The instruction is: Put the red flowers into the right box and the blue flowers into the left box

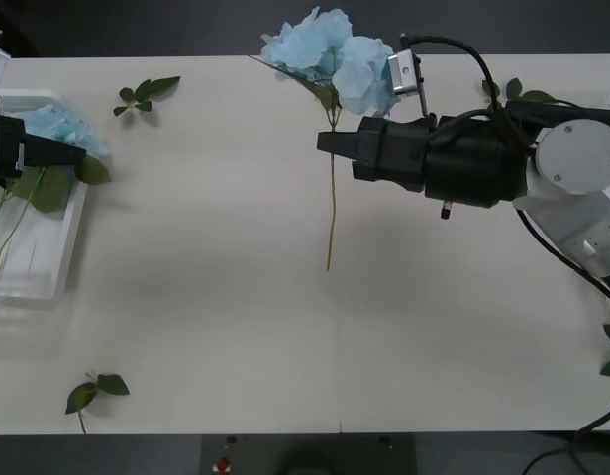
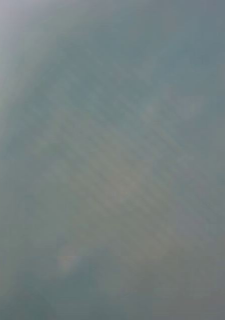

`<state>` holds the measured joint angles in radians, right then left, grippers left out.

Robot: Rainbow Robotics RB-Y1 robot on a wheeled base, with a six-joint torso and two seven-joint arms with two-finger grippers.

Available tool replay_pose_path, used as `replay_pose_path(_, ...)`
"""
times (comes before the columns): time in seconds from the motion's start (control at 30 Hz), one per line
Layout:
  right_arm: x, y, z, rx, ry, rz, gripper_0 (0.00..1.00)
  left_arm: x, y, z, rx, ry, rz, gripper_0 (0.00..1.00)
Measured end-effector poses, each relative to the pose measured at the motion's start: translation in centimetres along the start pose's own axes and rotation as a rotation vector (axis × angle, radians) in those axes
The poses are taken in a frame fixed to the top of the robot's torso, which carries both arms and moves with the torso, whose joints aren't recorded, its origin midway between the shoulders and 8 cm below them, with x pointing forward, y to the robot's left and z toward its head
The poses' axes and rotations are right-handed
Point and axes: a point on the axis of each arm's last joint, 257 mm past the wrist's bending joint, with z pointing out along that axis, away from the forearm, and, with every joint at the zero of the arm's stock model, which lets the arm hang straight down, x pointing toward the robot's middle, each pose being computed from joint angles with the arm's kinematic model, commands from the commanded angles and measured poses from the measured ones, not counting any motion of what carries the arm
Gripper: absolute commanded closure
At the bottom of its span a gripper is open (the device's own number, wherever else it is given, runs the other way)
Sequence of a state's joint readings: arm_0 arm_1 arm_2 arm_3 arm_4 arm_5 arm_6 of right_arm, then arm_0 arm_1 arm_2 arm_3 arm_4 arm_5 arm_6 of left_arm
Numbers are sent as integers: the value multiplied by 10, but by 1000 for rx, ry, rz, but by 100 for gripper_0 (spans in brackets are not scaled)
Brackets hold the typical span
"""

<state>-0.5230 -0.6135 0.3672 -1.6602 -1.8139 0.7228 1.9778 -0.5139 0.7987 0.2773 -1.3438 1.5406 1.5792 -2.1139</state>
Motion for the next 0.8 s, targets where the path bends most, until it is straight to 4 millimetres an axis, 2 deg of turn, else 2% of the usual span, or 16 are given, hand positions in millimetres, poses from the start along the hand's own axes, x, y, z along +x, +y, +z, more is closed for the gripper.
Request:
replay_pose_path(0.17,-12,9,13,-49,-71,-6,100,2,-35,19,134,5,17,0)
replay_pose_path(0.4,-11,13,28,-80,-113,-71,100,-1,-77,41,297,-25,-2,0)
replay_pose_path(0.63,-28,29,34,-135,-191,-53,100,-2,-104,75,387,-57,-32,0)
replay_pose_path(0.8,-34,33,36,-151,-220,-53,100,0,-119,103,420,-73,-20,0)
